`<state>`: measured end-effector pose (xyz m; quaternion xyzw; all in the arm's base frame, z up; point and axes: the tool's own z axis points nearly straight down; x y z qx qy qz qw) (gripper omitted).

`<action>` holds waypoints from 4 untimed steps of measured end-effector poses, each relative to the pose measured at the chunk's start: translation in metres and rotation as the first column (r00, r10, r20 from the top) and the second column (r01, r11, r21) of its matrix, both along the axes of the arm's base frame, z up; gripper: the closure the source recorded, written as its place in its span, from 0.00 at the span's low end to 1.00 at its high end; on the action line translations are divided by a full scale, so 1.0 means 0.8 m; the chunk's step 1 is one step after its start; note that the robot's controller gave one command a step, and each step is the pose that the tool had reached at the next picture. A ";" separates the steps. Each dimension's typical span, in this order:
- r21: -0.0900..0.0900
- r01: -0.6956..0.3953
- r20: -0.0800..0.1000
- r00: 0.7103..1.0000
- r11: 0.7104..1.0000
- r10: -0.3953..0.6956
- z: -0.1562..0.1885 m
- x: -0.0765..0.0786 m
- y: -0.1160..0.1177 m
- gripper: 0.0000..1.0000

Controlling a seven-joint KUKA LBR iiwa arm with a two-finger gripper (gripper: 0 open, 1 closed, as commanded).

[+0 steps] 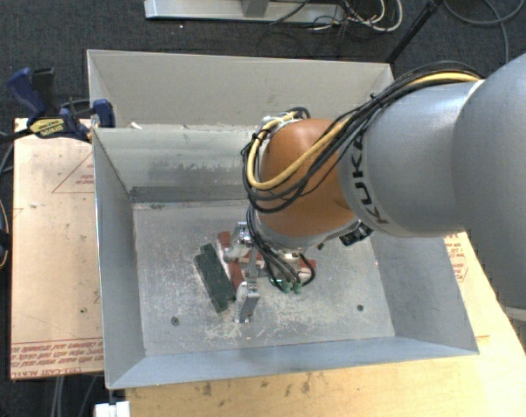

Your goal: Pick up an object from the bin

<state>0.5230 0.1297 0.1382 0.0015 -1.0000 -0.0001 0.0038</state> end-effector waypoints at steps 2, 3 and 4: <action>0.009 -0.047 0.048 0.998 0.999 0.046 -0.068 0.053 0.036 1.00; 0.009 -0.052 0.022 0.998 0.999 0.051 -0.071 0.045 0.038 0.00; 0.010 -0.051 0.028 0.998 0.999 0.051 -0.072 0.046 0.039 0.00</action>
Offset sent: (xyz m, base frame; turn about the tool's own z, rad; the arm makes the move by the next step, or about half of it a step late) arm 0.0303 0.0261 -0.0682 -0.0503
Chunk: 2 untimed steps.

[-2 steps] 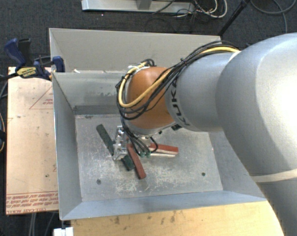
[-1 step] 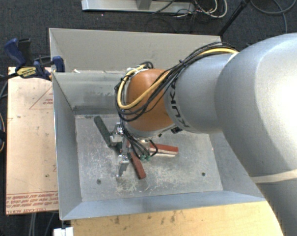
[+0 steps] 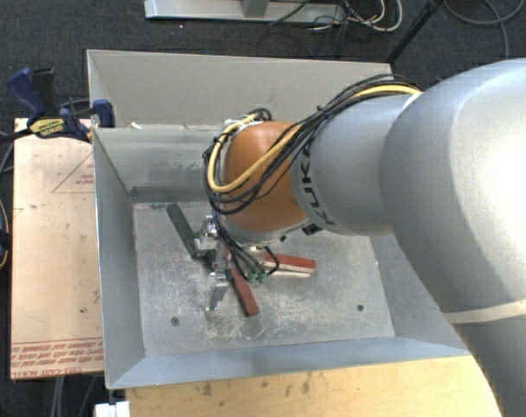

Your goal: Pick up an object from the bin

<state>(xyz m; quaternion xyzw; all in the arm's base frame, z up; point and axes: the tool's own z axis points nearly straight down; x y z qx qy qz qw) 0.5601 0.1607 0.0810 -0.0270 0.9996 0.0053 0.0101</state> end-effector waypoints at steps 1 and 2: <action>-0.008 -0.035 -0.011 0.999 0.999 0.035 0.003 0.080 -0.054 1.00; -0.009 -0.035 -0.015 0.999 0.999 0.035 0.001 0.079 -0.055 0.00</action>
Offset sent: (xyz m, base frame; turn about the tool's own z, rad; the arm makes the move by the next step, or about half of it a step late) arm 0.0000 0.0000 0.0000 0.0000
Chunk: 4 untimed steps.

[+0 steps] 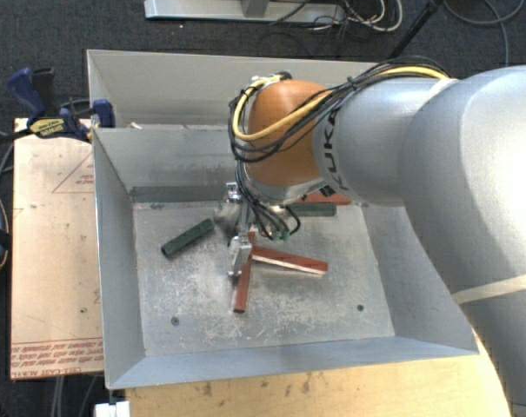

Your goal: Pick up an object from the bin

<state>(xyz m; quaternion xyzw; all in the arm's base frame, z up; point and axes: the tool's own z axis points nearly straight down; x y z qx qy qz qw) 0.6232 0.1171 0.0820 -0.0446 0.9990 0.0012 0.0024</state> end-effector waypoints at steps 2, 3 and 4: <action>0.000 0.000 0.000 1.000 1.000 0.000 0.000 0.000 0.000 0.00; 0.000 0.000 0.000 1.000 1.000 0.000 0.000 0.000 0.000 0.00; 0.004 -0.270 0.015 0.963 0.963 0.270 -0.003 0.009 -0.091 1.00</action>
Offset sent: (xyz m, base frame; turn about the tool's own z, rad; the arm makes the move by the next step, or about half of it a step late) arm 0.0000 0.0000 0.0000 0.0000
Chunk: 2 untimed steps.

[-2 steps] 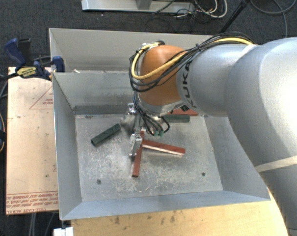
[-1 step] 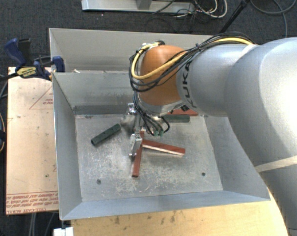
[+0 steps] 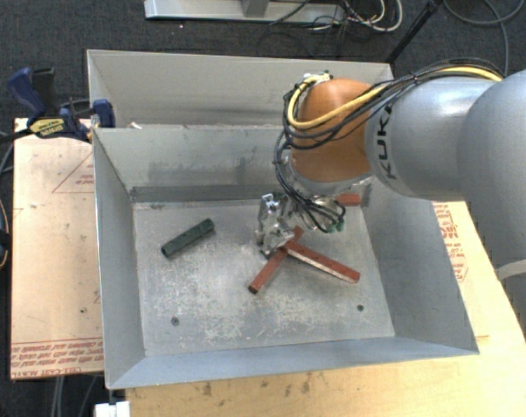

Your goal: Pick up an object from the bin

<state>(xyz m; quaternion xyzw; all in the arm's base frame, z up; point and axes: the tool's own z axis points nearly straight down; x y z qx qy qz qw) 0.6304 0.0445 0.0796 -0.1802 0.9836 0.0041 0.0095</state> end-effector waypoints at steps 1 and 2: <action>-0.007 0.000 0.000 1.000 1.000 0.000 -0.003 -0.001 -0.005 0.00; -0.007 0.001 0.000 1.000 1.000 -0.001 -0.003 -0.001 -0.005 0.00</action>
Offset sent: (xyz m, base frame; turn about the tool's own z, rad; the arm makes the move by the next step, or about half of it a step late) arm 0.0000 0.0000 0.0000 0.0000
